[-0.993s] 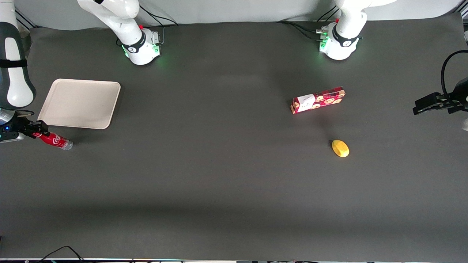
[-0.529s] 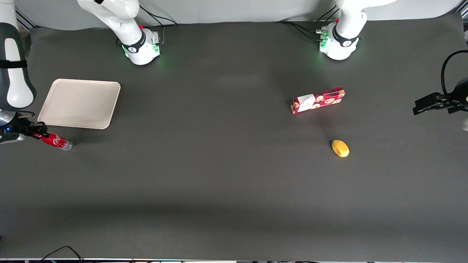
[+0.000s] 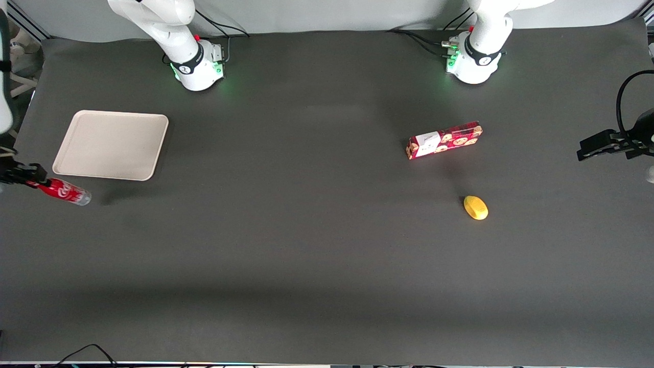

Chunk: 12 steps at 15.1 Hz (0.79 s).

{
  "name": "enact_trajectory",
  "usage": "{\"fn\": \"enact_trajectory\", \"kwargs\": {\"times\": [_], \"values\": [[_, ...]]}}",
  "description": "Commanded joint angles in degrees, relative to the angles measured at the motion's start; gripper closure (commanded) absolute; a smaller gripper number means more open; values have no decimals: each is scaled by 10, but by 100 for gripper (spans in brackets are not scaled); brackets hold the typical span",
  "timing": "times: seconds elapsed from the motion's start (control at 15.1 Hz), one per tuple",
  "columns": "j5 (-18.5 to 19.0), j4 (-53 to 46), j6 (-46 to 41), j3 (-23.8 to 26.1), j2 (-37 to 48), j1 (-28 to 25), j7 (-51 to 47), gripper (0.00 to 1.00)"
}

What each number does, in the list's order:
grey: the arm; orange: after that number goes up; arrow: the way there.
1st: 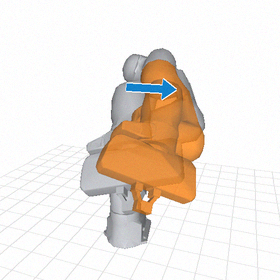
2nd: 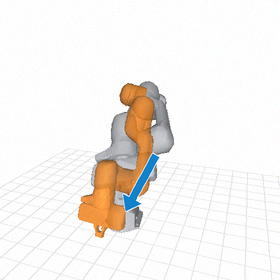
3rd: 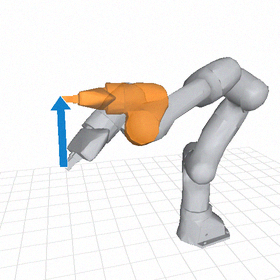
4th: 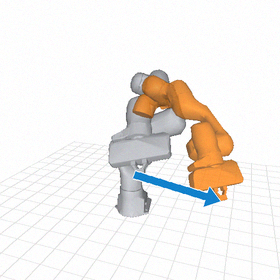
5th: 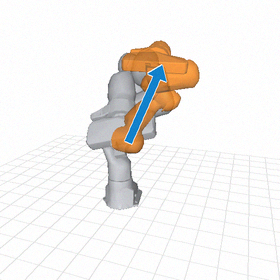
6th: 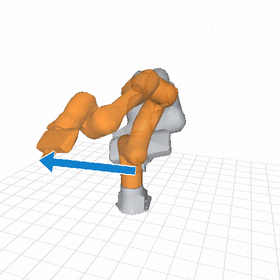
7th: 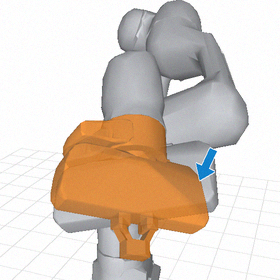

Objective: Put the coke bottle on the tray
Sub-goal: 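Lift the bottle and carry it over the white tray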

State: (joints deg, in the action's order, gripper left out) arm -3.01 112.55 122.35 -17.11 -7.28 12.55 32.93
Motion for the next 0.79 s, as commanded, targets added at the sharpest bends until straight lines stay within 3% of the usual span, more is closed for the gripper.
{"fn": "enact_trajectory", "kwargs": {"times": [0.0,0.53,0.73], "values": [[41,-51,-97,0,54,-22,-82,100],[113,-38,-214,-13,158,-23,-79,100],[121,26,-185,-70,195,-24,-58,100]]}}
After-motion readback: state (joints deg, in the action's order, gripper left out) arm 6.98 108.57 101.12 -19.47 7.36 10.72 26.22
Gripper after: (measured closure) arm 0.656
